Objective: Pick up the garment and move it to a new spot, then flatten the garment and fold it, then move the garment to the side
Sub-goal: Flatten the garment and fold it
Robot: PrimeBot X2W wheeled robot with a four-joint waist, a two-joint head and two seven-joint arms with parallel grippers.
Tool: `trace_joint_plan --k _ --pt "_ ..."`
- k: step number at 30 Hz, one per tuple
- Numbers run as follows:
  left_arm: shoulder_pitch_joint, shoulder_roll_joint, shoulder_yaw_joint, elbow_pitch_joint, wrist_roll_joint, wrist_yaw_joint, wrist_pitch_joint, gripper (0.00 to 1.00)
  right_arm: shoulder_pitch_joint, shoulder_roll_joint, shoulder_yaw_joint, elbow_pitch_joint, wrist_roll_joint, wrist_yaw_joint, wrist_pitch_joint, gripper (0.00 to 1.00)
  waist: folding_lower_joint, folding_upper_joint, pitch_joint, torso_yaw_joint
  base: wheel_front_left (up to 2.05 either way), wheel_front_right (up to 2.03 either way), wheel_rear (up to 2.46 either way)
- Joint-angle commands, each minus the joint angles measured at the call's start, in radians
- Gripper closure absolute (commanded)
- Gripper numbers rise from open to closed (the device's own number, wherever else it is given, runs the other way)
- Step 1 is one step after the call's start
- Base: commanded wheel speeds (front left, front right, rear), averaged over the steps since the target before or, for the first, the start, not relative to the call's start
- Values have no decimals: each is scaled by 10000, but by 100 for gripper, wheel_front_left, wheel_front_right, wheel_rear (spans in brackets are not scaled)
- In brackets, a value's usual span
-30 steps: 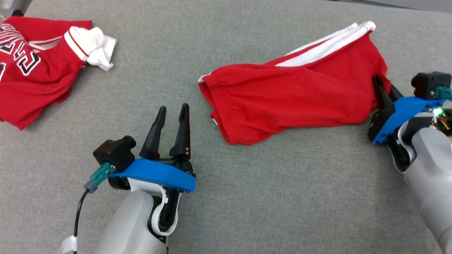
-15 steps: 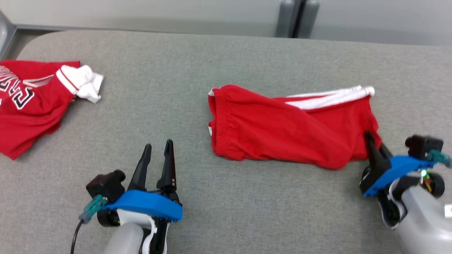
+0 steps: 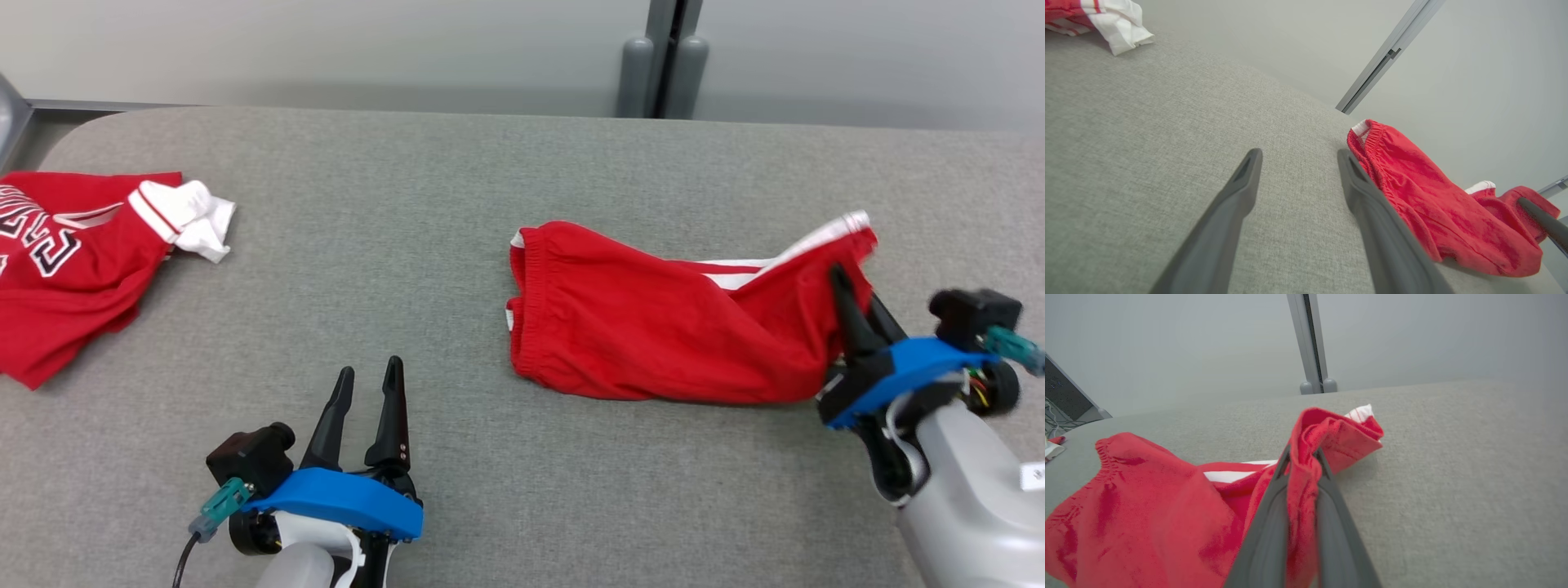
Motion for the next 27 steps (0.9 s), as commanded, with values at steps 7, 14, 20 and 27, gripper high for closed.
trace_joint_plan --k 7,14,20,27 --pt "161 -6 -53 40 -143 -33 -30 0 -519 673 1573 -1372 -312 2 -44 100 -1 -2 -109 552 0 0 0" --pt "154 -9 -178 92 -237 -40 -28 0 -648 1356 3339 -1153 -282 2 -45 100 -1 -2 -116 1159 0 0 0" --pt "135 -11 -305 121 -268 31 -30 0 -635 1765 3801 -104 -540 2 -46 50 -1 -2 -132 1404 0 0 0" --pt "106 -6 -54 95 29 147 -28 0 -322 2008 3941 -224 -719 3 -43 0 -1 -2 -205 1096 0 0 0"
